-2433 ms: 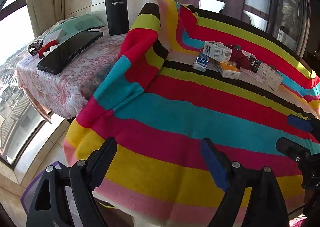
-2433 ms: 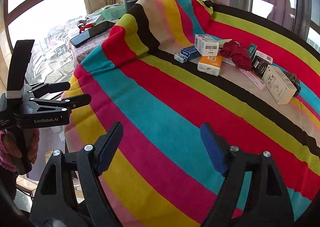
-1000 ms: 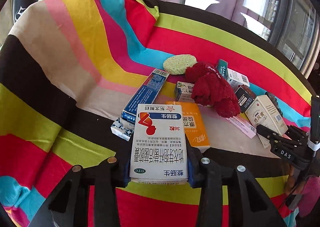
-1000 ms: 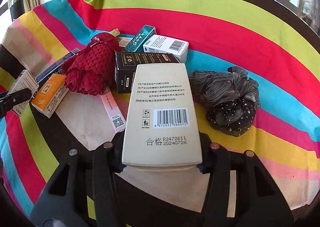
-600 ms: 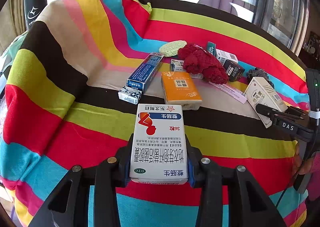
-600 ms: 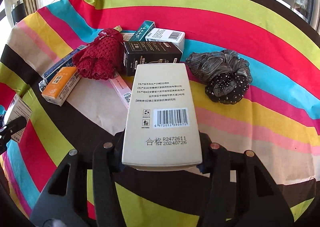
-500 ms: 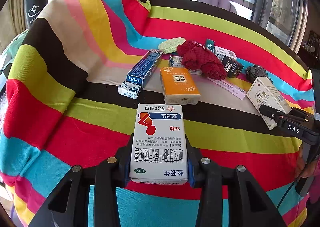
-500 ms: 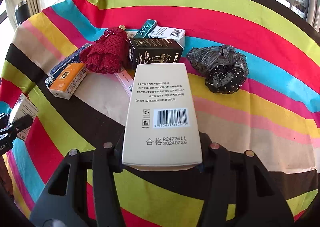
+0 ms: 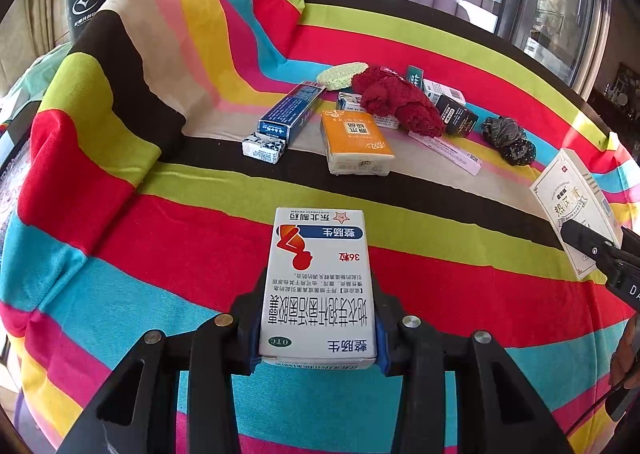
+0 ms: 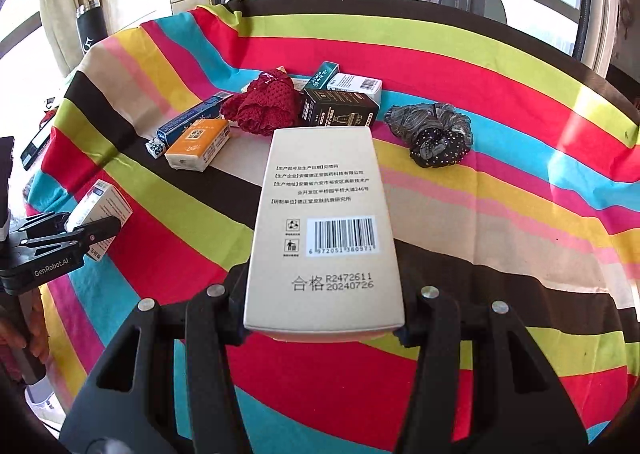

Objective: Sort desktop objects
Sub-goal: 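Carry both held boxes with both tools toward the bin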

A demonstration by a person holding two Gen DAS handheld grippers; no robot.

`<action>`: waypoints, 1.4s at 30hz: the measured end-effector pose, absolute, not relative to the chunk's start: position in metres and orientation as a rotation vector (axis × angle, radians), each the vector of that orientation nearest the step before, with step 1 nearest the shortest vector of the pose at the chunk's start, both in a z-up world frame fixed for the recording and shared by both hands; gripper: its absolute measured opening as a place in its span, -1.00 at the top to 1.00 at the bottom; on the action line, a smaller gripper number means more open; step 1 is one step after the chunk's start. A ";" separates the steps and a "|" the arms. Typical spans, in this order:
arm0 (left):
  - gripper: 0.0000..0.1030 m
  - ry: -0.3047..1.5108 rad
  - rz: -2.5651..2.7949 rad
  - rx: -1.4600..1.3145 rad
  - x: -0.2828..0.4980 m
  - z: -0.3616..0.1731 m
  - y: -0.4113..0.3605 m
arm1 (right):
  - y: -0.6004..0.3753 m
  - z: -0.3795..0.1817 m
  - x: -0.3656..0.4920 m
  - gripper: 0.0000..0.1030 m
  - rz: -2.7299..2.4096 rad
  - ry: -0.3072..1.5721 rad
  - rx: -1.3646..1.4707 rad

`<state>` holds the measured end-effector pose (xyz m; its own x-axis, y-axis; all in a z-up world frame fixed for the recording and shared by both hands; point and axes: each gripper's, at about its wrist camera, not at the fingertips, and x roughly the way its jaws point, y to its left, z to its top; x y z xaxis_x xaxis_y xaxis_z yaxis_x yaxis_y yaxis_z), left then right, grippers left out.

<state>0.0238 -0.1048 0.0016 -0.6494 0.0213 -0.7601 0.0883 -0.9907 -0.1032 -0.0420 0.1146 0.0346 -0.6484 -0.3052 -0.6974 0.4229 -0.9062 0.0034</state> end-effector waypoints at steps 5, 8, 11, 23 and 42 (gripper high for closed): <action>0.19 0.208 -2.796 1.289 0.038 -0.003 -0.110 | 0.109 0.033 -0.017 -0.06 -2.497 0.185 1.025; 0.19 0.221 -2.786 1.293 0.048 -0.007 -0.117 | 0.102 0.030 -0.001 -0.06 -2.482 0.172 1.020; 0.18 0.228 -2.774 1.282 0.057 -0.008 -0.124 | 0.098 0.027 0.013 -0.06 -2.455 0.137 1.021; 0.18 0.261 -2.772 1.257 0.086 -0.006 -0.144 | 0.075 0.023 0.052 -0.06 -2.387 0.103 1.022; 0.18 0.330 -2.598 1.125 0.189 0.000 -0.247 | -0.058 0.023 0.136 -0.06 -2.061 0.373 0.907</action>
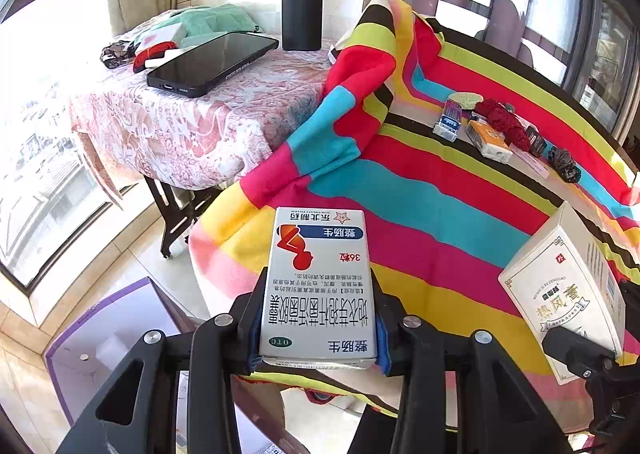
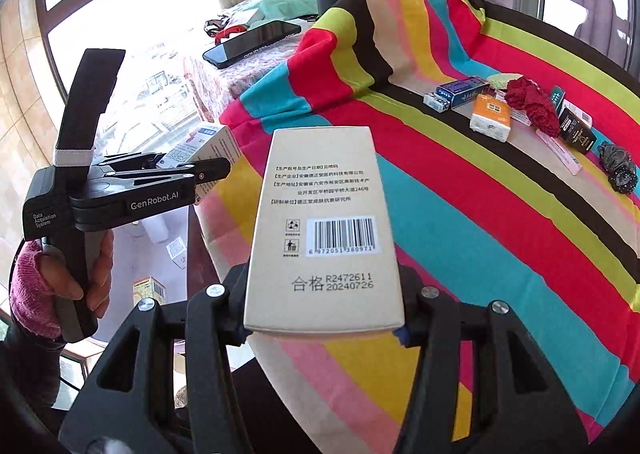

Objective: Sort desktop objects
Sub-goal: 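Carry both held boxes with both tools toward the bin, then open both tools to drop the boxes into the bin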

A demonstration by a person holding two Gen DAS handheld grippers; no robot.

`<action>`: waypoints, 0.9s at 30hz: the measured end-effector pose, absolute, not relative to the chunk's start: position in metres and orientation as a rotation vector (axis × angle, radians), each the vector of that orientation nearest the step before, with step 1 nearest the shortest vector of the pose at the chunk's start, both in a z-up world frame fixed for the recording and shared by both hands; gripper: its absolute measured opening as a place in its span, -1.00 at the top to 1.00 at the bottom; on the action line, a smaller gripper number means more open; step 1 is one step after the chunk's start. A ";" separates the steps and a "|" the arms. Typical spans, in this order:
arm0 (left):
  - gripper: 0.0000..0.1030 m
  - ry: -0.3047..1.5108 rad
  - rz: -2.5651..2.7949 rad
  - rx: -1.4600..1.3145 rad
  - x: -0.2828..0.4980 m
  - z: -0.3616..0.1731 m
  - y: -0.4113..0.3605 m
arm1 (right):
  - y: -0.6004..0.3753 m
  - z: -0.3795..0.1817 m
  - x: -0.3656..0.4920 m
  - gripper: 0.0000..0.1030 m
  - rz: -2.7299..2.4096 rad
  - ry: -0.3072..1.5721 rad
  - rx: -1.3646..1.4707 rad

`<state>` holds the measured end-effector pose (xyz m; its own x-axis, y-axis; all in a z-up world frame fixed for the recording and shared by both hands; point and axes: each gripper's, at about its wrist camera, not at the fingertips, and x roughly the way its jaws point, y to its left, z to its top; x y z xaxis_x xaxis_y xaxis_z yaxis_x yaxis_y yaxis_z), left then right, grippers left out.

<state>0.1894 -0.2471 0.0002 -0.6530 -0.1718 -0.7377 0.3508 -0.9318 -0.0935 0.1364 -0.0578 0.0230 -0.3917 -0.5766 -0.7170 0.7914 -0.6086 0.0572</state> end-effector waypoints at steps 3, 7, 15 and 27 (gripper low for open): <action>0.18 0.360 -2.539 1.113 0.208 -0.007 -0.270 | -0.083 0.021 0.151 -0.06 -1.999 0.426 0.886; 0.18 0.412 -2.450 1.112 0.232 -0.020 -0.300 | -0.118 0.015 0.175 -0.06 -1.896 0.514 0.854; 0.18 0.499 -2.268 1.118 0.280 -0.049 -0.359 | -0.184 -0.020 0.246 -0.06 -1.618 0.723 0.804; 0.17 0.562 -2.083 1.144 0.332 -0.081 -0.407 | -0.231 -0.061 0.304 -0.07 -1.401 0.883 0.763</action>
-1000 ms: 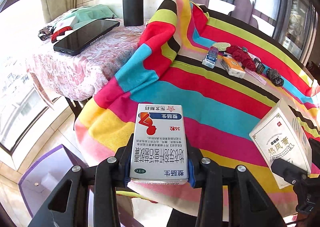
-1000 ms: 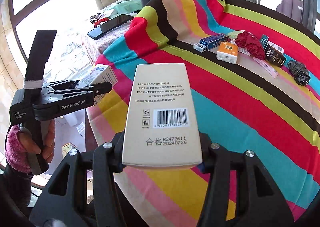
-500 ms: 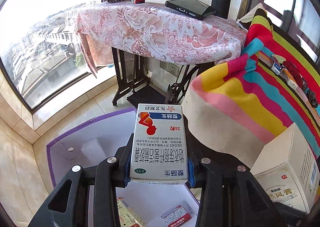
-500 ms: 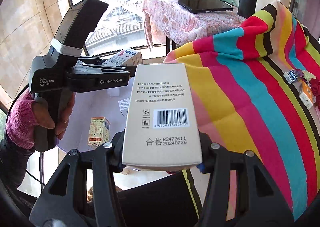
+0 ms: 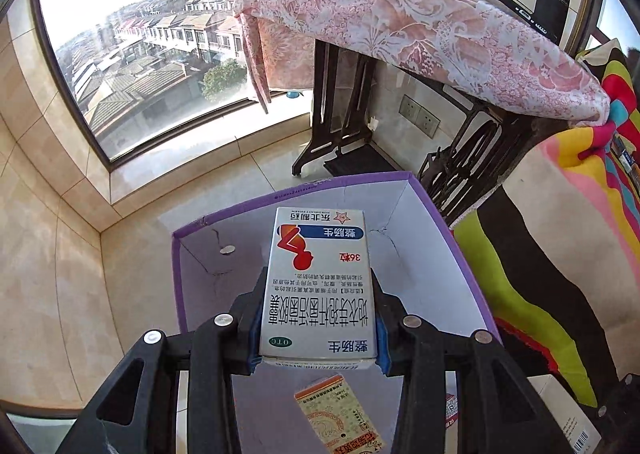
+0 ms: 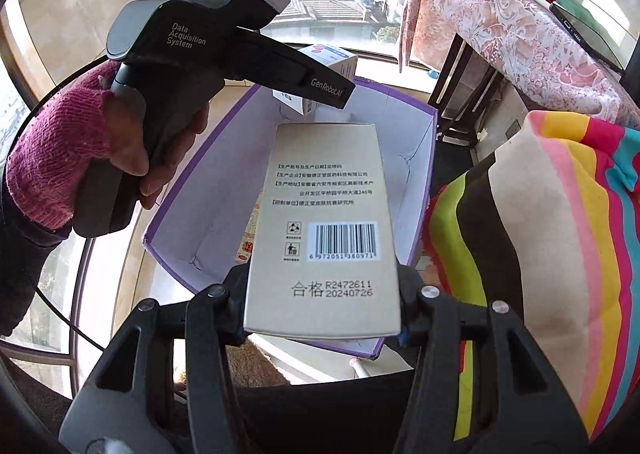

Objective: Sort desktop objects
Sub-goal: 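Open both tools to drop the boxes into the bin, then move both open tools back over the table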

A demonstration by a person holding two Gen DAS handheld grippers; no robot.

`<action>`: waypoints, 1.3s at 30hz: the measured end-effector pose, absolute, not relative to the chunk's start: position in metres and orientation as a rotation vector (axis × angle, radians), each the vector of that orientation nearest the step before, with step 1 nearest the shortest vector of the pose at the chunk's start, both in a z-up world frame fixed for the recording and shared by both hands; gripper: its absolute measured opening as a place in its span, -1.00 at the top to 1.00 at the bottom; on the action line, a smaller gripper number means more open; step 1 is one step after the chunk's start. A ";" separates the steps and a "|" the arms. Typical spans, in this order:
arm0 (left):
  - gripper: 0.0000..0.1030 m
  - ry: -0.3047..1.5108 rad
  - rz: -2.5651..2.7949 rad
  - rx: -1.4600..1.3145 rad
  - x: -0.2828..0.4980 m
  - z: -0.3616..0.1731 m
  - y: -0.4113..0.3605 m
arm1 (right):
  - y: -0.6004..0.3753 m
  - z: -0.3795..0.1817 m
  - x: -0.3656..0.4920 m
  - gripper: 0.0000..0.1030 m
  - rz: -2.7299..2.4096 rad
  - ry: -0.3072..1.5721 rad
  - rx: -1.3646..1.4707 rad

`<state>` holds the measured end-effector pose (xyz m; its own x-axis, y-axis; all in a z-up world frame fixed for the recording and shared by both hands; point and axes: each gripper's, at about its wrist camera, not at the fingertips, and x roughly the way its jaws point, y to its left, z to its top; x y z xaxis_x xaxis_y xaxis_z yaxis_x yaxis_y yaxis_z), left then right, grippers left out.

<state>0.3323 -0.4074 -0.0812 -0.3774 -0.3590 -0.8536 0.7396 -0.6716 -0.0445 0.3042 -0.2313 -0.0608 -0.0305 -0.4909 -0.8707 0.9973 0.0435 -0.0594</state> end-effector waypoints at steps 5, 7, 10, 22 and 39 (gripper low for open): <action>-0.29 0.570 -1.999 1.199 0.339 -0.092 -0.419 | -0.246 -0.078 0.308 -0.23 -1.359 0.894 0.802; -0.61 0.561 -1.985 1.202 0.339 -0.094 -0.421 | -0.244 -0.079 0.306 -0.38 -1.357 0.879 0.810; -0.63 0.564 -1.988 1.189 0.337 -0.093 -0.420 | -0.237 -0.075 0.299 -0.39 -1.370 0.851 0.820; -1.00 0.533 -2.395 1.077 0.256 -0.033 -0.352 | -0.148 -0.012 0.203 -0.46 -1.725 0.552 0.855; -1.00 0.121 -2.735 1.280 0.018 0.004 -0.185 | -0.054 0.009 -0.095 -0.71 -2.323 0.235 1.116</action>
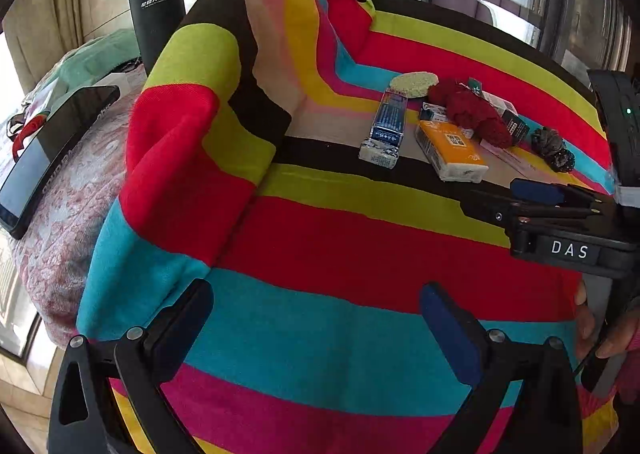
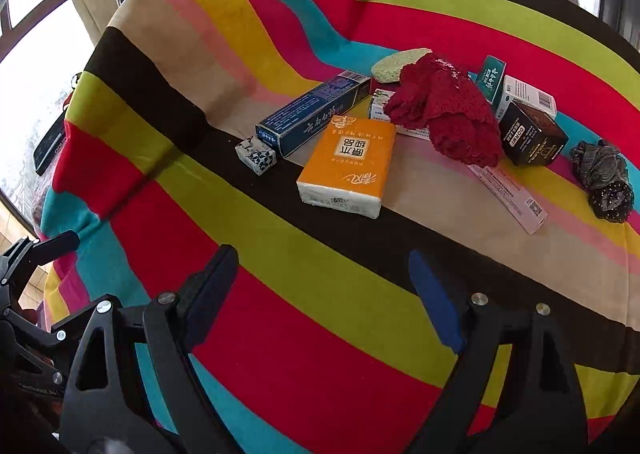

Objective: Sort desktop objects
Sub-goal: 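Move both open tools back over the table, then grasp the blue toothpaste box with the left tool while the right tool grasps the orange box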

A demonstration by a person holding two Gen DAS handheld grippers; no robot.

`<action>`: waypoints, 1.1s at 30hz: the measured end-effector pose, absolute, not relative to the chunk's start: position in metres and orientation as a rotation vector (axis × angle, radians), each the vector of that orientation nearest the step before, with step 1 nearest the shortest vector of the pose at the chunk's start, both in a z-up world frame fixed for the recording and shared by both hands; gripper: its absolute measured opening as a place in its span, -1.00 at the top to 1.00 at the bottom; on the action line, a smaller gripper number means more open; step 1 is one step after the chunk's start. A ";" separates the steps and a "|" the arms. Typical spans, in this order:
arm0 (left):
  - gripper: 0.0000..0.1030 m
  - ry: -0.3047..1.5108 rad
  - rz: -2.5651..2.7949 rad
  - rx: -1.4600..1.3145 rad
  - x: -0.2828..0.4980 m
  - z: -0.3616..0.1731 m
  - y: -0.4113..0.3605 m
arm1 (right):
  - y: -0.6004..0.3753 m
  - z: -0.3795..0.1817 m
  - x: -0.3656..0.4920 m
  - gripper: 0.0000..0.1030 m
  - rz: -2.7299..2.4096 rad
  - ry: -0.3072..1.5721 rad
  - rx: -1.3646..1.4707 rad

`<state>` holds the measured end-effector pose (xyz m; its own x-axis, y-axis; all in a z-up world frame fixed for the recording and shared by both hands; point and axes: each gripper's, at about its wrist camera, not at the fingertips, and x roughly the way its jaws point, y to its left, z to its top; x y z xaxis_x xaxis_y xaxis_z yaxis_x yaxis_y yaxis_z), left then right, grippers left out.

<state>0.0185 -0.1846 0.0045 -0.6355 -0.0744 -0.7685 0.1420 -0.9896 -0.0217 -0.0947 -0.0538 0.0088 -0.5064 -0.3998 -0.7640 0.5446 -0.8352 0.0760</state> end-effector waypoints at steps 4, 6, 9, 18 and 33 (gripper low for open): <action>-1.00 0.079 -2.723 1.282 -0.033 0.011 -0.181 | -0.074 0.004 -0.138 -0.71 -2.354 0.248 1.181; -1.00 0.046 -2.707 1.291 -0.055 0.013 -0.181 | -0.073 -0.002 -0.157 -0.71 -2.356 0.245 1.226; -1.00 0.016 -2.698 1.315 -0.088 0.012 -0.179 | -0.066 -0.002 -0.164 -0.37 -2.338 0.254 1.211; -1.00 -0.120 -2.644 1.431 -0.184 -0.012 -0.142 | 0.020 -0.001 -0.113 -0.06 -2.333 0.281 1.153; 0.35 0.040 -2.703 1.460 -0.185 -0.008 -0.159 | 0.051 -0.006 -0.087 -0.07 -2.417 0.340 1.138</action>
